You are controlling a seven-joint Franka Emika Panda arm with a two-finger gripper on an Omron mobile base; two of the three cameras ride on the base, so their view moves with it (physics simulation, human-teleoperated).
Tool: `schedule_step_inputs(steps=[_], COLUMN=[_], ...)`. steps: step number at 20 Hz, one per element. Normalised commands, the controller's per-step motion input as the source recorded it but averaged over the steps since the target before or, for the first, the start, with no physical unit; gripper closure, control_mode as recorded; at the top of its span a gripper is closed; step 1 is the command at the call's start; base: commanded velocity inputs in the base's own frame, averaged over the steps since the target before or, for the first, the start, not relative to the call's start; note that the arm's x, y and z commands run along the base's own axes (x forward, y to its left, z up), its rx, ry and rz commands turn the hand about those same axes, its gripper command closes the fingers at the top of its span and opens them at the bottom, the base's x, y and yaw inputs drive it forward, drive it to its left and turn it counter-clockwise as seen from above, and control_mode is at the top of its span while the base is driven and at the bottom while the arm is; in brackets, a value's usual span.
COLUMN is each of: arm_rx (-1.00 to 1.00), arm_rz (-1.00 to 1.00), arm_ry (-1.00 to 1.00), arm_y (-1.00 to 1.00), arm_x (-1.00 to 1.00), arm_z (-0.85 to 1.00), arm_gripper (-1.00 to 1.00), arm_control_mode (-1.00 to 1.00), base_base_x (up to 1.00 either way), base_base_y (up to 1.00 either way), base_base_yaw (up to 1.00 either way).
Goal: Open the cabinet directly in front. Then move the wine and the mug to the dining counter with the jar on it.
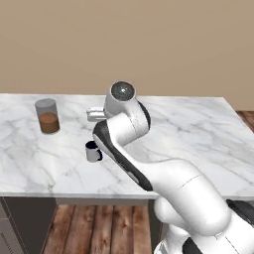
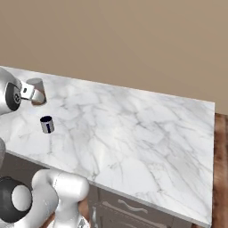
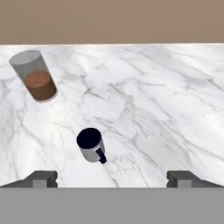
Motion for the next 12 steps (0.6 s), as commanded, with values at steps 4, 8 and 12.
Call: schedule_step_inputs(steps=[4,8,12], arm_rx=[0.02,0.09,0.21], arm_rz=[0.06,0.0,-0.02], arm_ry=[-0.26,-0.54,-0.83], arm_y=[-1.0,-1.0,-0.89], arm_x=[-1.0,-1.0,-0.96], arm_z=[-0.09,0.07,0.64], arm_gripper=[-1.0,-1.0,-1.0], arm_control_mode=[-1.0,-1.0,-1.0], base_base_x=[0.0,0.0,0.0], base_base_y=[0.0,0.0,0.0], base_base_yaw=[0.0,0.0,0.0])
